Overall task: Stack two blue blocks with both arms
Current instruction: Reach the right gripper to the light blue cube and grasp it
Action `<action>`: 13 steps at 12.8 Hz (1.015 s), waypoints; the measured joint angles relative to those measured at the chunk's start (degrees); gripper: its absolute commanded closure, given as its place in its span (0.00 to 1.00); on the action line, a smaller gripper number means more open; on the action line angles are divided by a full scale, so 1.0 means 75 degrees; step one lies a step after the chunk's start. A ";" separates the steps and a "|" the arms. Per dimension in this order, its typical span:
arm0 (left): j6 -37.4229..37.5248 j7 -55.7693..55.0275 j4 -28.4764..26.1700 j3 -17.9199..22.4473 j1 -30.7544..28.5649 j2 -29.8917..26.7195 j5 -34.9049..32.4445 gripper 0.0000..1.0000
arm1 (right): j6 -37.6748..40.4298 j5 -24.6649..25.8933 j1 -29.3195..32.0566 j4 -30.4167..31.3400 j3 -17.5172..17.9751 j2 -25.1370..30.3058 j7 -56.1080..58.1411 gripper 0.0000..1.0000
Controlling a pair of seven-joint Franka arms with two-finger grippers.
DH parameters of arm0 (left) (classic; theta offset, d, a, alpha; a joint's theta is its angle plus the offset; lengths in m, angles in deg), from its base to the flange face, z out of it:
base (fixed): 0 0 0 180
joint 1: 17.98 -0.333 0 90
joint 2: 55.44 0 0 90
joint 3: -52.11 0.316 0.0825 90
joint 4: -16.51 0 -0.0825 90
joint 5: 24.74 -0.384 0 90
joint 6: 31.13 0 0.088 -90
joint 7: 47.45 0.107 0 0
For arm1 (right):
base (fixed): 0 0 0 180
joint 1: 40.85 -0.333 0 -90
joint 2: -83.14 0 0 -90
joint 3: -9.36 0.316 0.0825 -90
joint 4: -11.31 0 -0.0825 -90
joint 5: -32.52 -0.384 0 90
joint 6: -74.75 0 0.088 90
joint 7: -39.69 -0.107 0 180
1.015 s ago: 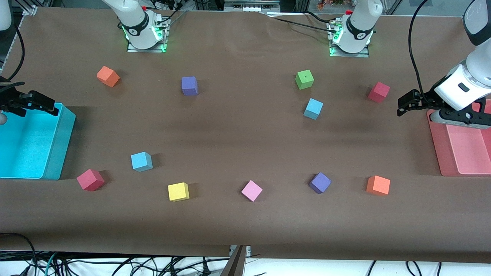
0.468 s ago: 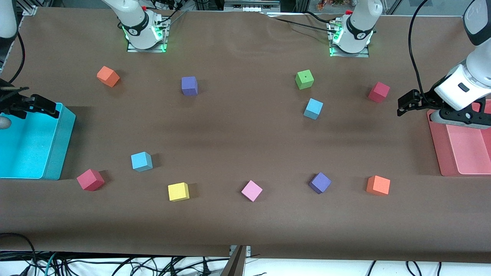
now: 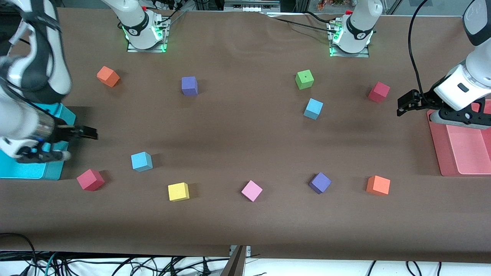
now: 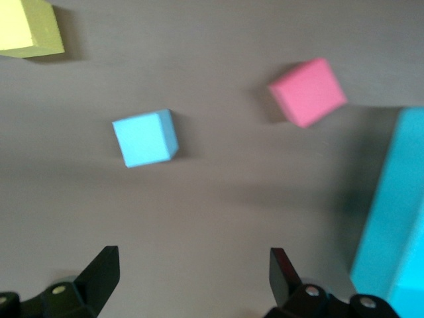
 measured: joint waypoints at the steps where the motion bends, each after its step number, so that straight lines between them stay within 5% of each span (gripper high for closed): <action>1: 0.0001 0.0000 0.0001 -0.0002 0.0000 0.0001 0.0000 0.00 | -0.0315 -0.0026 -0.0235 -0.0001 0.0011 -0.0279 -0.0036 0.00; 7: 0.0005 0.0000 0.0002 -0.0038 0.0003 0.0030 0.0000 0.00 | -0.2093 -0.0031 -0.0862 0.0107 0.0025 -0.1618 -0.0106 0.00; 13: 0.0005 0.0000 0.0002 -0.0046 0.0010 0.0067 0.0000 0.00 | -0.3482 -0.0031 -0.0863 0.0762 0.0045 -0.1948 0.0485 0.03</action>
